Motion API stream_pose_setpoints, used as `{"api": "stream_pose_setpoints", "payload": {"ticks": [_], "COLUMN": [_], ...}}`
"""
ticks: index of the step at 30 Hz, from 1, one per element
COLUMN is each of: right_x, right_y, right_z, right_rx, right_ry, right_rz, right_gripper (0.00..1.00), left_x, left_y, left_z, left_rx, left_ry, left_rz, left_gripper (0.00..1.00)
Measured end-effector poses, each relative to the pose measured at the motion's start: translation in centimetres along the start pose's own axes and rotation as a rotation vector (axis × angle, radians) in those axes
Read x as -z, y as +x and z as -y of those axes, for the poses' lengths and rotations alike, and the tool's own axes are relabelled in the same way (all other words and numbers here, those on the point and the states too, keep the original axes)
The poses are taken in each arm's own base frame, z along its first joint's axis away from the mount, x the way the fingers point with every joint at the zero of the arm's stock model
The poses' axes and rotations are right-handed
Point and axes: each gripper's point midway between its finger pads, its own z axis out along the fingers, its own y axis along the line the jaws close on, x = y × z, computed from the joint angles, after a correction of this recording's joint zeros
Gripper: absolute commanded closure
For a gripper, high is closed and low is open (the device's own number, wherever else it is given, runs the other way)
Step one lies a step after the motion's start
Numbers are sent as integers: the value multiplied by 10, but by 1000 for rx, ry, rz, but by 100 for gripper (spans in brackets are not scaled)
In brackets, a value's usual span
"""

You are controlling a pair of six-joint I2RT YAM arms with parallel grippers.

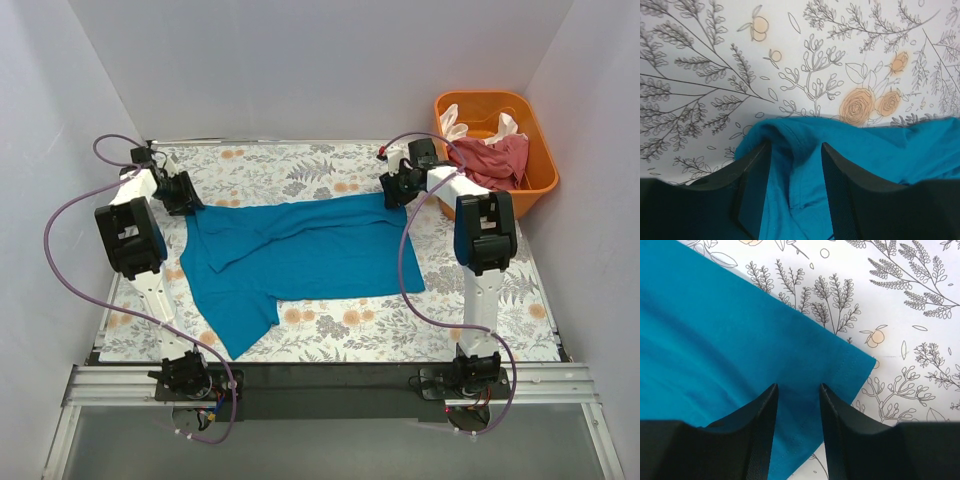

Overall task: Fold and stack the t-shirts
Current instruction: Fold the tshirt

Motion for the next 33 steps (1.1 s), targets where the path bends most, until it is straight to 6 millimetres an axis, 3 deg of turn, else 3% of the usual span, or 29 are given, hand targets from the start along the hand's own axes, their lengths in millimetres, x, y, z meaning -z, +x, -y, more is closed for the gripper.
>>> {"api": "stream_pose_setpoints", "payload": {"ticks": [5, 11, 20, 23, 27, 30, 33], "right_x": [-3, -9, -11, -9, 4, 18, 26], "right_y": [-2, -10, -17, -20, -32, -46, -54], "right_z": [10, 17, 5, -3, -11, -14, -16], "right_rx": [9, 19, 28, 17, 17, 34, 44], "right_ry": [39, 51, -29, -70, -97, -97, -98], "right_rz": [-8, 4, 36, 49, 82, 118, 139], "right_gripper": [55, 53, 47, 47, 50, 53, 54], "left_x": [2, 1, 0, 7, 37, 67, 81], "left_y": [-10, -36, -42, -44, -55, -61, -54], "left_z": [-14, -36, -28, -19, 3, 30, 71], "left_rx": [27, 42, -6, -25, -102, -203, -350], "left_ry": [-59, -97, -31, 10, 48, 82, 134], "left_rz": [30, 78, 91, 98, 148, 192, 194], "left_gripper": [56, 56, 56, 55, 55, 55, 53]}}
